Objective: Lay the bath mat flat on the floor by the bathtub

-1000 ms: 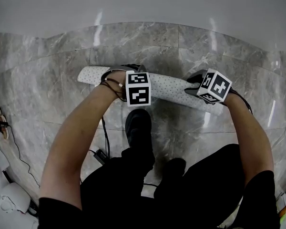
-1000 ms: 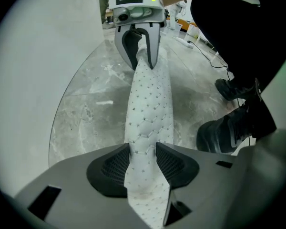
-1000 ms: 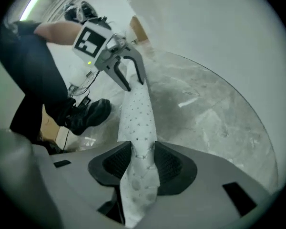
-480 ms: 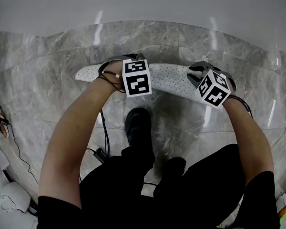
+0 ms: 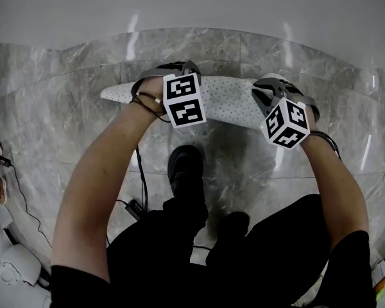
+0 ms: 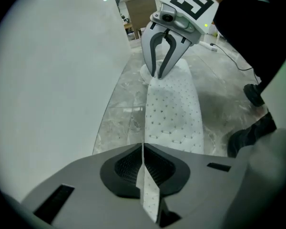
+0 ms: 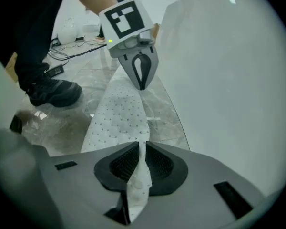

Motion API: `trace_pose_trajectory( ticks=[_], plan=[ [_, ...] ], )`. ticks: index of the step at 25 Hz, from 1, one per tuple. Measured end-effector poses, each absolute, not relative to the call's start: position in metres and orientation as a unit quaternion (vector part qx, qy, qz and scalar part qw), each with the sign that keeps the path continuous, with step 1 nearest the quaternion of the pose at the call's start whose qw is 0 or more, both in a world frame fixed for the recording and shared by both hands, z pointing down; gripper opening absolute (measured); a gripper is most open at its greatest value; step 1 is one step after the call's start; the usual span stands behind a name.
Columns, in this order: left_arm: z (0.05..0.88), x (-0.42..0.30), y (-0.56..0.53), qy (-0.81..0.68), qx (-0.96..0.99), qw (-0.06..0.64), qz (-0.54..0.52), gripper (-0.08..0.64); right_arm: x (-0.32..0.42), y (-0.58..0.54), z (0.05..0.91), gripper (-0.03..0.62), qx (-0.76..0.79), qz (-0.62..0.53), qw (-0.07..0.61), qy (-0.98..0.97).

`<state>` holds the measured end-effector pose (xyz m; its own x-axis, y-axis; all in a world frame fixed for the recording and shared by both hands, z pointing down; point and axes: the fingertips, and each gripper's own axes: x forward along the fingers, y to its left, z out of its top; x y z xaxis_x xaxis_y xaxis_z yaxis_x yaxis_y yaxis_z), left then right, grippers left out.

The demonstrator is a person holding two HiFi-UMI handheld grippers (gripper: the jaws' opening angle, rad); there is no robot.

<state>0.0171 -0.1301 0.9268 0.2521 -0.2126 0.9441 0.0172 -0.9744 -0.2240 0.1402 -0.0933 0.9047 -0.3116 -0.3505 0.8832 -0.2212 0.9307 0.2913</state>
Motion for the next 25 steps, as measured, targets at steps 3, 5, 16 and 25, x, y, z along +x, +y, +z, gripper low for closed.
trace_pose_trajectory(
  ticks=[3,5,16,25],
  plan=[
    [0.934,0.02,-0.112,0.02,-0.791,0.061,-0.608,0.165,0.131,-0.066,0.898,0.057,0.108,-0.093,0.559,-0.817],
    [0.939,0.02,-0.097,-0.016,-0.789,0.03,-0.613,0.243,0.128,-0.037,0.896,0.055,0.044,-0.079,0.554,-0.828],
    [0.956,0.028,-0.064,-0.065,-0.754,0.052,-0.651,0.253,0.122,0.008,0.918,0.067,-0.046,0.081,0.542,-0.836],
    [0.953,0.026,-0.058,-0.069,-0.767,0.06,-0.636,0.216,0.174,-0.045,0.969,0.319,0.132,0.235,0.527,-0.806]
  ],
)
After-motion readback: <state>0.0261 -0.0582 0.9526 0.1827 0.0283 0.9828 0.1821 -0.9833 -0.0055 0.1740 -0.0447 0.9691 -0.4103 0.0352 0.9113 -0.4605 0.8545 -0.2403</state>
